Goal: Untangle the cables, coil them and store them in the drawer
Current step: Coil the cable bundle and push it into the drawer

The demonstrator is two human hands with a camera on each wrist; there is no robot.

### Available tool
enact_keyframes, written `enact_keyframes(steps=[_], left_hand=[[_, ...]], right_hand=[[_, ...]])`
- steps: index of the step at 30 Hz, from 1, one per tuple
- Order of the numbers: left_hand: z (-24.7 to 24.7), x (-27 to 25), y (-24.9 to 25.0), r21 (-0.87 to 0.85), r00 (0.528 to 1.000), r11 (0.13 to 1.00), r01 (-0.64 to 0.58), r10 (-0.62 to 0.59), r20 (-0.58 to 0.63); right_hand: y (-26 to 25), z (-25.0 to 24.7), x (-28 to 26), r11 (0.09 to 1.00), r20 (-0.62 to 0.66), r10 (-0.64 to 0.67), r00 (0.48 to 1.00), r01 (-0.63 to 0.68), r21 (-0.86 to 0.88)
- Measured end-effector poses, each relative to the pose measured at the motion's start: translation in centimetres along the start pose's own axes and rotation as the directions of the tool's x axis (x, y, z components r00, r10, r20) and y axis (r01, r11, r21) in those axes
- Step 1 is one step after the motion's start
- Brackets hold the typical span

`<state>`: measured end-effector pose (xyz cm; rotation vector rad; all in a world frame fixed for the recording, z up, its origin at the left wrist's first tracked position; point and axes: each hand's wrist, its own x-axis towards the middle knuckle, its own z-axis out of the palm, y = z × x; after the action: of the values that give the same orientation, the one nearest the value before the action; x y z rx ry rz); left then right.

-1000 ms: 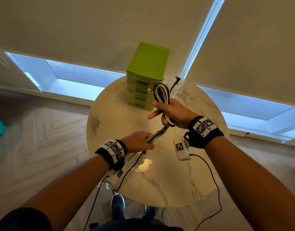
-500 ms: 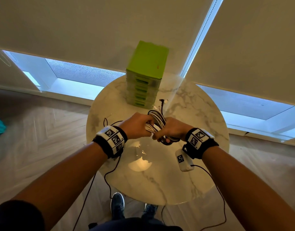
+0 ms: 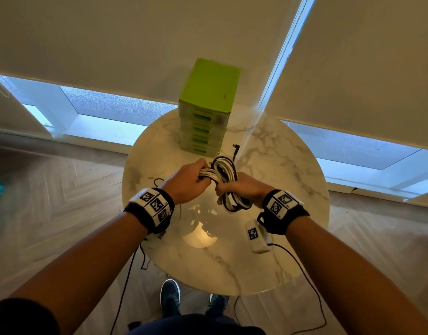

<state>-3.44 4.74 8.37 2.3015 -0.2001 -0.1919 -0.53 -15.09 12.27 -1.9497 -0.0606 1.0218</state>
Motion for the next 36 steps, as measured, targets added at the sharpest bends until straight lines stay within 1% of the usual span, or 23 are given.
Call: enact_keyframes(steps=[3, 5, 8, 9, 10, 12, 13, 16, 18, 20, 23, 25, 28, 31, 33, 35, 36], left_hand=[[-0.3, -0.1, 0.2, 0.029, 0.999, 1.0, -0.008, 0.007, 0.034], [-0.4, -0.4, 0.0, 0.038, 0.999, 0.999, -0.012, 0.01, 0.032], [-0.4, -0.6, -0.2, 0.103, 0.999, 0.993, 0.051, -0.05, -0.015], [-0.5, -0.7, 0.0, 0.139, 0.996, 0.987, 0.084, -0.079, -0.036], [-0.5, -0.7, 0.1, 0.135, 0.994, 0.985, 0.105, -0.099, -0.052], [-0.4, -0.6, 0.6, 0.022, 0.993, 0.994, 0.103, -0.102, -0.062], [-0.5, -0.5, 1.1, -0.046, 0.992, 0.994, 0.103, -0.106, -0.068], [-0.5, 0.0, 2.2, -0.238, 0.982, 0.961, 0.143, -0.167, -0.084], [-0.6, 0.2, 2.9, -0.342, 0.975, 0.924, 0.169, -0.208, -0.08], [-0.7, 0.1, 3.5, -0.455, 0.972, 0.873, 0.177, -0.228, -0.059], [-0.7, 0.0, 4.2, -0.587, 0.97, 0.794, 0.161, -0.238, -0.056], [-0.7, 0.1, 4.2, -0.634, 0.97, 0.759, 0.15, -0.237, -0.054], [-0.9, 0.2, 4.1, -0.654, 0.974, 0.74, 0.159, -0.226, -0.019], [-0.7, 0.2, 4.1, -0.671, 0.975, 0.722, 0.165, -0.221, 0.002], [-0.6, 0.1, 4.1, -0.674, 0.98, 0.727, 0.13, -0.197, -0.023], [-0.8, -0.1, 4.3, -0.684, 0.987, 0.725, 0.083, -0.152, -0.042], [-1.0, -0.2, 4.3, -0.653, 0.993, 0.756, 0.05, -0.106, -0.048]], right_hand=[[-0.2, 0.4, -0.1, 1.0, 0.033, -0.023, 0.999, 0.022, 0.018], [-0.4, 0.4, -0.3, 0.999, 0.012, -0.046, 0.999, 0.046, -0.008], [-0.6, 0.1, 0.1, 0.995, -0.121, -0.074, 0.99, 0.065, -0.072], [-0.6, 0.1, 0.5, 0.992, -0.183, -0.087, 0.979, 0.067, -0.109], [-0.6, 0.0, 0.9, 0.981, -0.244, -0.11, 0.963, 0.065, -0.185], [-0.4, -0.1, 1.5, 0.932, -0.313, -0.144, 0.939, 0.022, -0.363], [-0.5, 0.0, 1.6, 0.922, -0.309, -0.132, 0.942, 0.002, -0.386], [-0.7, 0.5, 1.7, 0.96, -0.252, -0.048, 0.966, -0.025, -0.28], [-0.7, 0.9, 1.4, 0.979, -0.223, -0.022, 0.975, -0.024, -0.203], [-0.5, 1.4, 1.4, 0.995, -0.198, -0.009, 0.98, -0.011, -0.1], [-0.1, 2.5, 1.1, 0.994, -0.141, -0.061, 0.988, 0.073, 0.082], [0.1, 2.8, 1.0, 0.982, -0.129, -0.125, 0.984, 0.142, 0.125], [0.1, 2.3, 0.8, 0.981, -0.129, -0.18, 0.975, 0.188, 0.053], [0.5, 1.8, 0.9, 0.974, -0.146, -0.221, 0.964, 0.227, 0.027], [0.8, 2.0, 1.1, 0.971, -0.114, -0.219, 0.969, 0.228, 0.077], [1.2, 2.4, 1.2, 0.955, -0.052, -0.22, 0.974, 0.226, 0.19], [1.2, 2.6, 1.1, 0.947, -0.024, -0.219, 0.976, 0.218, 0.234]])
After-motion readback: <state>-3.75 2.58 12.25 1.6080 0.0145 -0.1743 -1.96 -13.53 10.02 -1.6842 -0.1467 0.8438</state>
